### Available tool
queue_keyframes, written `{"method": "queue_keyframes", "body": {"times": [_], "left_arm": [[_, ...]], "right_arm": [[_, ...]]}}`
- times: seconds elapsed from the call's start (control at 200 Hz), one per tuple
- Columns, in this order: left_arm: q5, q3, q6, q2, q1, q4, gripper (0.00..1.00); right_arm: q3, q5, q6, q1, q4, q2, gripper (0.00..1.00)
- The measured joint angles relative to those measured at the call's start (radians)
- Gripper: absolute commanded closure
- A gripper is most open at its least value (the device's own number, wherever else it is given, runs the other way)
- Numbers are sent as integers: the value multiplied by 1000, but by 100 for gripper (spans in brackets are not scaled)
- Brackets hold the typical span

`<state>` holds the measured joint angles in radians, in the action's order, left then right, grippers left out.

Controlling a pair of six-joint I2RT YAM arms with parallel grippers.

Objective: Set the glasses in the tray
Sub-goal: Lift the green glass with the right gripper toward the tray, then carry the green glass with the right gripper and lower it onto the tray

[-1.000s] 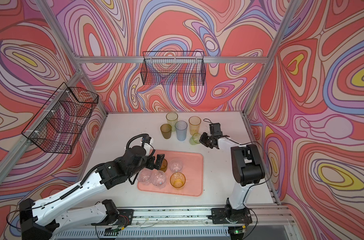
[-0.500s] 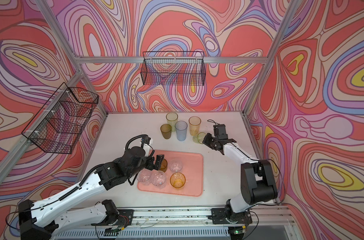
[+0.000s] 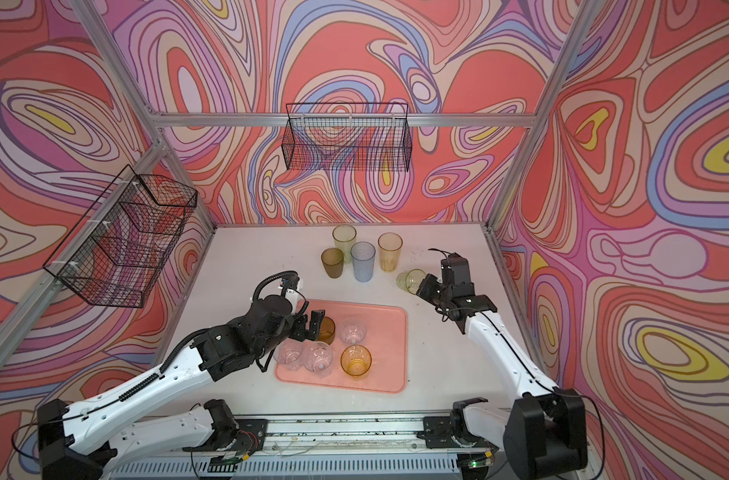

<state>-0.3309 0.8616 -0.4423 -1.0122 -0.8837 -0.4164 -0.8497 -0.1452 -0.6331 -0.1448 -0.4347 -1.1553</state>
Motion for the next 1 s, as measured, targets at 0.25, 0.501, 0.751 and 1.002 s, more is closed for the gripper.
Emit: {"method": "queue_keyframes", "body": {"times": [0.25,0.501,0.751,1.002], "left_arm": [[-4,-12,-9,19,0,-34,0],[-14,-17,-42,20,0,-90,0],[-18,-14,-72,1,0,-119,0],[-14,-9,-75,-11,0,-118,0]], "right_arm": [[5,13,9,-1,-108,77,100],[3,21,36,-5,-238,119,100],[3,26,41,-23,-323,181,100],[3,29,37,-58,-364,200,100]]}}
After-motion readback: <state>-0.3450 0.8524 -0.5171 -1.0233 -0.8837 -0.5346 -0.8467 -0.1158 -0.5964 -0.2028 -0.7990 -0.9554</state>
